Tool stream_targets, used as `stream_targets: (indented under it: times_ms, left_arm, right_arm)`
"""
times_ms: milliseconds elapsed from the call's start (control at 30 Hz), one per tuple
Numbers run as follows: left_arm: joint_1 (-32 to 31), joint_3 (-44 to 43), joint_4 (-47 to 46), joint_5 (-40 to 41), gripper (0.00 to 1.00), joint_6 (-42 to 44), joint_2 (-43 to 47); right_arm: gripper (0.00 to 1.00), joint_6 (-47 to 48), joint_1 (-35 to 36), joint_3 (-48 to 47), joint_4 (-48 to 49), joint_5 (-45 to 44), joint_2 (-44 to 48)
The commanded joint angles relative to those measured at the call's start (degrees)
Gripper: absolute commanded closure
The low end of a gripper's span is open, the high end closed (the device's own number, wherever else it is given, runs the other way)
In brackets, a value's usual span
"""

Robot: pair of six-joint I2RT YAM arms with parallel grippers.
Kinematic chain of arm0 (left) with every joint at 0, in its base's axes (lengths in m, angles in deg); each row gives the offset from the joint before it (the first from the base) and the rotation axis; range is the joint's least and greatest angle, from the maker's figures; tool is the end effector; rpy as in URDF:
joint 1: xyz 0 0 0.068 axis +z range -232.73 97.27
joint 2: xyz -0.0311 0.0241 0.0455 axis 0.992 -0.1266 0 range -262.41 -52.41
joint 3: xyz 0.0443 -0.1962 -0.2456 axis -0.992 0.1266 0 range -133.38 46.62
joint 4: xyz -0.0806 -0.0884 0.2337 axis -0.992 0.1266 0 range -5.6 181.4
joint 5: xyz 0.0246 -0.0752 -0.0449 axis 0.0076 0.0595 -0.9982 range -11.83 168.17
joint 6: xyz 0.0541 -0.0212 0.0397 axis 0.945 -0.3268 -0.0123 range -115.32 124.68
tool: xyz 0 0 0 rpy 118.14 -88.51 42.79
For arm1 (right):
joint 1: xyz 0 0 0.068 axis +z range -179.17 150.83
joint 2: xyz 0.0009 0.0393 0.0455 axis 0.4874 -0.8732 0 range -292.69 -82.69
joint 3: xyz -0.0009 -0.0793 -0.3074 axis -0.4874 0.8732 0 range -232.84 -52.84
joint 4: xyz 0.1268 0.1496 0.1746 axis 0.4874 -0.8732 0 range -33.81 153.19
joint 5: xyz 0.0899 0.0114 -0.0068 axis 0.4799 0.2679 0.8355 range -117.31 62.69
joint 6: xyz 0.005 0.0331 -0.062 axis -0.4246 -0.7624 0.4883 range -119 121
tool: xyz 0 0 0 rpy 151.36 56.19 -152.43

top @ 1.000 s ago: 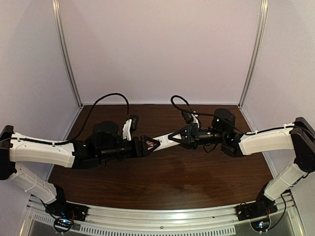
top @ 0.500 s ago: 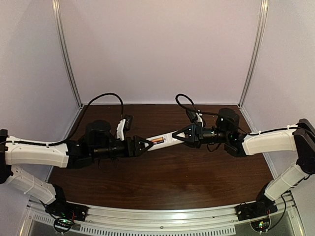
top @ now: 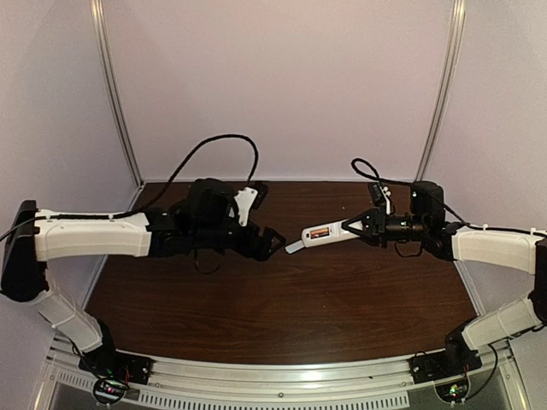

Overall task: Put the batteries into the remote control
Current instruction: Pick up the battery cover from the center of the board.

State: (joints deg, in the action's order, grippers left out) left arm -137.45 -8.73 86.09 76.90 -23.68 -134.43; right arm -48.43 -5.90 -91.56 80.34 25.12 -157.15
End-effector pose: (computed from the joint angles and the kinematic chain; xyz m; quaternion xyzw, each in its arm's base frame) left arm 0.1951 -0.2781 0.3011 0.2014 0.8348 -0.3469 0.3772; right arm 0.2347 0.1507 0.2822 -0.0862 0.7680 0.5992 0.2091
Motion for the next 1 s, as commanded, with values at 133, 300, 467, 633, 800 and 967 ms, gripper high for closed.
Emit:
stream_targets:
  times_ms: [133,300,467,633,800,967]
  left_arm:
    - [1.42,-24.67,14.31,1.34,0.12,18.95,-24.69]
    - [2.69,-38.36,19.99,0.21,0.14,23.40,-36.86]
    - [3.73,-48.63,24.12,2.07,0.16,25.29,-46.92]
    - [4.95,-54.37,24.13,1.28,0.18,25.98,-52.12]
    - [5.39,-61.44,25.71,0.36,0.20,26.98,-58.27]
    - [5.85,-66.37,27.47,-1.66,0.25,27.80,-61.93]
  right_arm:
    - [1.00,10.01,-6.93,2.64,-14.33,-0.14,2.22]
    - [1.00,13.09,-8.43,4.29,-18.04,-0.63,2.24]
    - [1.00,13.51,-8.84,6.08,-17.63,-0.14,1.93]
    - [1.00,13.12,-8.92,6.95,-17.34,0.24,1.44]
    - [1.00,12.54,-8.91,7.88,-15.01,0.66,1.13]
    - [1.00,12.58,-8.85,8.02,-15.03,0.99,0.84]
